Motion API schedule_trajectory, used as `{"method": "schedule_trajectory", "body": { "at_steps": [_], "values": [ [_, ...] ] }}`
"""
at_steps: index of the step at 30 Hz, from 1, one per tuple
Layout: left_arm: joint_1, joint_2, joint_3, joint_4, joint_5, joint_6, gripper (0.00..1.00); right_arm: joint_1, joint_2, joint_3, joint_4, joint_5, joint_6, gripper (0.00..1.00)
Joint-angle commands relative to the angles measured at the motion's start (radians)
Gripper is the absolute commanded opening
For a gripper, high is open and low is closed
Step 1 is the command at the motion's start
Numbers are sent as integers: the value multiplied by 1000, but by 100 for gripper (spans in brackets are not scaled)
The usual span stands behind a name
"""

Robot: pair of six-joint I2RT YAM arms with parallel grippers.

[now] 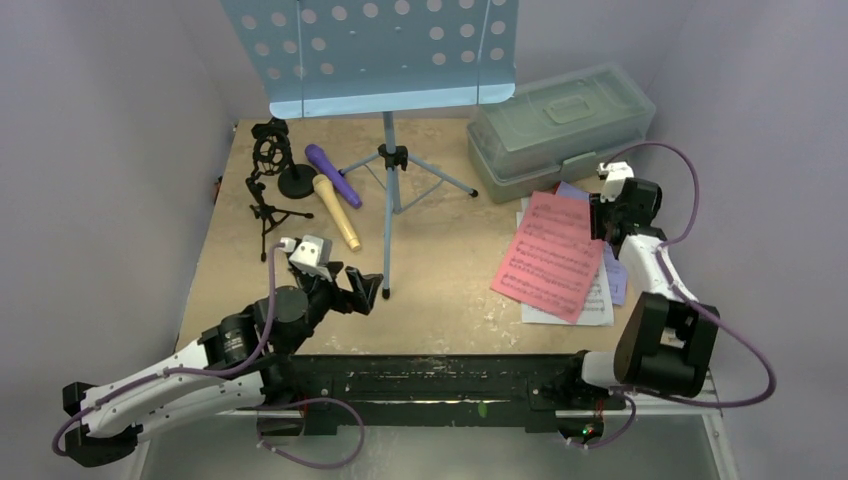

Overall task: Pack up the instrument practice props
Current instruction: Place the sheet music at the center of the board.

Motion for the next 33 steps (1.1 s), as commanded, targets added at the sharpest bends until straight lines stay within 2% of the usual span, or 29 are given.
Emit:
{"method": "schedule_trajectory", "body": {
  "at_steps": [1, 3, 5, 6, 9, 11, 13, 18, 27, 30, 33],
  "values": [
    [0, -40, -11, -30, -37, -47, 94, -6, 39, 46, 83, 281, 75, 54],
    [0, -55, -14, -44, -43, -53, 94, -5, -29, 42, 90, 237, 102, 76],
    [0, -66, -17, -51, -50, -57, 95, -6, -115, 44, 65, 82, 114, 90],
    [0, -70, -19, -52, -56, -59, 96, -6, -151, 52, 32, -40, 95, 94],
    [0, -75, -27, -41, -72, -61, 99, -6, -233, 54, -126, -463, -6, 99],
    [0, -71, -31, -28, -73, -59, 100, -6, -266, 0, -148, -697, -35, 99],
    [0, -61, -33, -12, -71, -51, 100, -6, -297, -47, -161, -854, -67, 99],
    [0, -18, -47, 73, -71, -2, 100, -6, -327, -83, -165, -911, -84, 99],
    [19, 111, -63, 332, -69, 114, 100, -5, -318, -80, -167, -941, -81, 99],
    [96, 170, -48, 403, 27, 117, 100, -5, -319, -78, -168, -958, -78, 99],
    [222, 234, -45, 454, 183, 93, 100, -5, -320, -78, -169, -977, -75, 99]
  ]
}}
